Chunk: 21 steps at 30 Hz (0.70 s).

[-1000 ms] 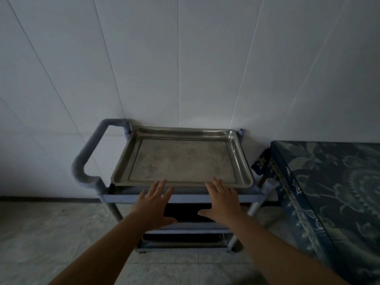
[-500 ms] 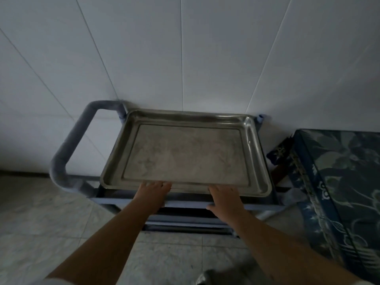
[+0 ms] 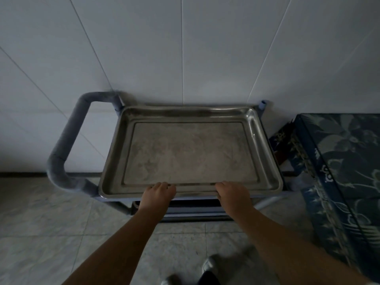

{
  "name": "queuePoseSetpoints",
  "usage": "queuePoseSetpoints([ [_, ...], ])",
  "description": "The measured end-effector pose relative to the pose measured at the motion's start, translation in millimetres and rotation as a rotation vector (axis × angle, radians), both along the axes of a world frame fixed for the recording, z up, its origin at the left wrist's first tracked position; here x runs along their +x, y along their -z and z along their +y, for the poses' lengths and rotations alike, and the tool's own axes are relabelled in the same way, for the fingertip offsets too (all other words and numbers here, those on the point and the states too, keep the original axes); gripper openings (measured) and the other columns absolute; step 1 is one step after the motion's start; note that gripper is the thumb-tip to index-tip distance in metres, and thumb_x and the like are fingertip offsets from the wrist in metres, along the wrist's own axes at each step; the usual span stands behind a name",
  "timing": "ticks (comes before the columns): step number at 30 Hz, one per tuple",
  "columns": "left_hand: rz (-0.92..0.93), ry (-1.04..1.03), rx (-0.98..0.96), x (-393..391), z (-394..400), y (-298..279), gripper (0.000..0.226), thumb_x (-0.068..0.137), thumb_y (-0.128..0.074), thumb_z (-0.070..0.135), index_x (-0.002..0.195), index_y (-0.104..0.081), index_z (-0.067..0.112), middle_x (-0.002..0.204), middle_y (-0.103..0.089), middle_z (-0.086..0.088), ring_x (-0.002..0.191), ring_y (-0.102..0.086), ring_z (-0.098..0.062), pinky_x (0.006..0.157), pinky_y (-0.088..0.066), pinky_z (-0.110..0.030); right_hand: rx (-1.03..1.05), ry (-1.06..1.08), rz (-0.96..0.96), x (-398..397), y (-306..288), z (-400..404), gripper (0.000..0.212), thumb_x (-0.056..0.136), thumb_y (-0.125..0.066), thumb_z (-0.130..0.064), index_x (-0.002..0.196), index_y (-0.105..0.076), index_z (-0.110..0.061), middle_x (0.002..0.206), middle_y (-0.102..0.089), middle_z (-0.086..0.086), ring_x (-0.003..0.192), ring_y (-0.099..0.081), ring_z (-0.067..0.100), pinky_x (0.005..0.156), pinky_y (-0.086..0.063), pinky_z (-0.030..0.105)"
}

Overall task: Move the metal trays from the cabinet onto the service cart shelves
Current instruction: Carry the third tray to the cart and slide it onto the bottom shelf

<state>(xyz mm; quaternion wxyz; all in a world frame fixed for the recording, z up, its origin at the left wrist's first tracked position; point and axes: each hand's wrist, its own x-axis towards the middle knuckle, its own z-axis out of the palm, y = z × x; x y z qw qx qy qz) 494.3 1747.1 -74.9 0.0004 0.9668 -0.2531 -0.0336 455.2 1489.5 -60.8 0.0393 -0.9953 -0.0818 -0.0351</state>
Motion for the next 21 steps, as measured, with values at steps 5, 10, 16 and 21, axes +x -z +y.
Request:
queuePoseSetpoints([
  [5,0.064,0.008,-0.012,0.2,-0.3,-5.7,0.022,0.076,-0.079,0.018,0.087,-0.059,0.018,0.082,-0.063,-0.004,0.073,-0.062,-0.023,0.061,-0.034,-0.029,0.01,0.062,0.063,-5.1,1.9,4.6,0.031,0.061,-0.081,-0.008,0.056,-0.052,-0.014,0.05,-0.052,0.002,0.041,-0.046,0.017,0.041,-0.033,0.023],
  [10,0.148,-0.077,0.054,-22.9,0.1,-0.9,0.086,0.087,-0.057,0.061,0.152,-0.018,0.021,0.157,-0.03,-0.013,0.146,-0.023,-0.033,0.112,-0.024,-0.052,0.114,0.232,0.228,-15.1,-7.6,10.8,0.039,0.076,-0.068,-0.049,0.099,-0.062,-0.018,0.101,-0.065,0.003,0.095,-0.061,0.024,0.084,-0.049,0.036],
  [16,0.156,-0.043,-0.016,-88.4,20.3,16.5,0.106,0.082,-0.045,0.075,0.155,0.012,0.025,0.162,0.024,-0.008,0.143,0.029,-0.027,0.118,-0.005,-0.057,0.24,0.164,0.057,-96.9,2.5,31.5,0.071,0.079,-0.066,-0.046,0.14,-0.046,-0.014,0.152,-0.038,0.007,0.141,-0.034,0.023,0.111,-0.035,0.044],
  [21,0.291,-0.107,0.068,-148.8,37.4,32.8,0.107,0.078,-0.036,0.083,0.144,0.032,0.033,0.156,0.037,-0.008,0.14,0.036,-0.03,0.111,0.015,-0.054,0.115,0.16,0.387,-153.0,33.7,26.6,0.09,0.08,-0.05,-0.065,0.152,-0.017,-0.023,0.163,-0.008,0.001,0.148,-0.01,0.019,0.117,-0.017,0.04],
])
